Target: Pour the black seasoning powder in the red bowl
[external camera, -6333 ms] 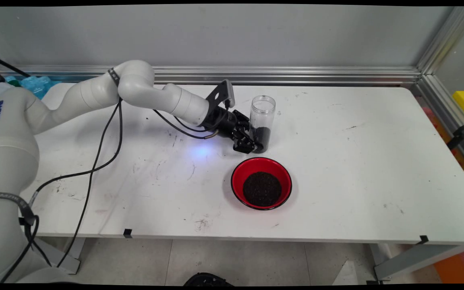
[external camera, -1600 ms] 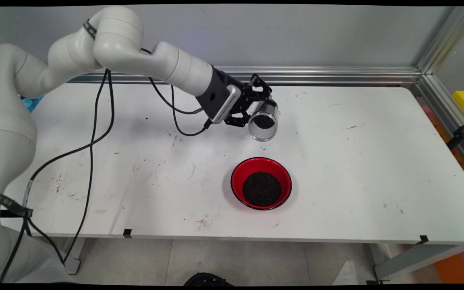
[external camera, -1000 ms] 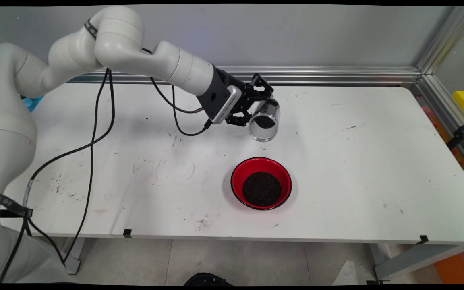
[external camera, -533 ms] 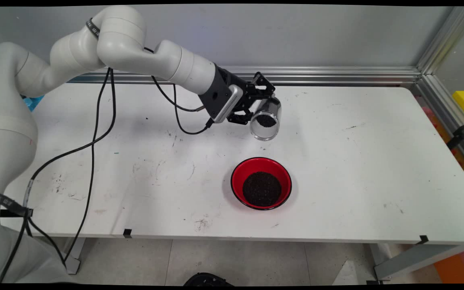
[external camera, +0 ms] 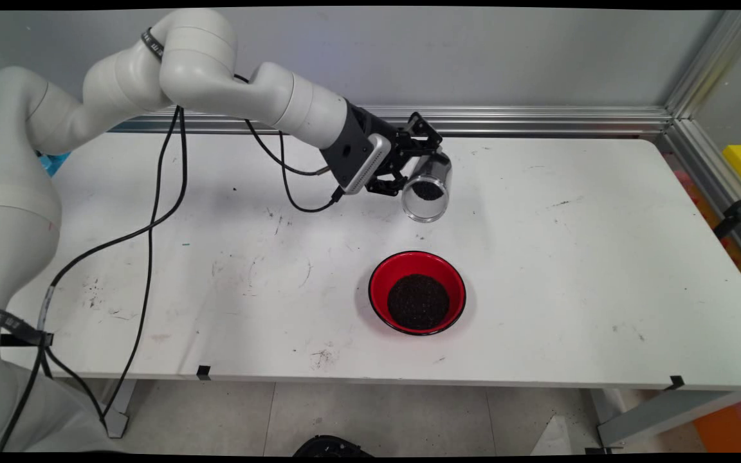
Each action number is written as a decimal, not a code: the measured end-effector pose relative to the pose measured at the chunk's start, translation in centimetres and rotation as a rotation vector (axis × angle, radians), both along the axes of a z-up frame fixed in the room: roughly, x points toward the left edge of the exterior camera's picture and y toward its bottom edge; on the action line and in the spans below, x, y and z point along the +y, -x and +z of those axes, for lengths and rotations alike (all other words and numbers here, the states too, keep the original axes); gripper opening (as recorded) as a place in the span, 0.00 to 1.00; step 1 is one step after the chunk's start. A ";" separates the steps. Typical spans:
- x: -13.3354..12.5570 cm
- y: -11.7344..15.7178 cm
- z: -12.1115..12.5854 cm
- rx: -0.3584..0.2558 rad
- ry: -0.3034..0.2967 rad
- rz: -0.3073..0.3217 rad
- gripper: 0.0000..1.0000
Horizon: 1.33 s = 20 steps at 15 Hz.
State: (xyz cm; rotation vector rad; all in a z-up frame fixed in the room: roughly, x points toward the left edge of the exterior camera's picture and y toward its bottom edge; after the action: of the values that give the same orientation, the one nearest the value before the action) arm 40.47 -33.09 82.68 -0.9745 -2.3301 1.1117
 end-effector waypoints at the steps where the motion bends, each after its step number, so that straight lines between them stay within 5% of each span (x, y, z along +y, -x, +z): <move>1: -0.1 0.0 0.0 -0.001 0.003 -0.001 0.00; 20: -2.3 2.0 -2.0 -0.061 0.150 -0.067 0.00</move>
State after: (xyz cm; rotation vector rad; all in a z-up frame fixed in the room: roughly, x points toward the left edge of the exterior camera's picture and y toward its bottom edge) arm 38.45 -35.35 80.71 -1.1463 -2.2694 1.2612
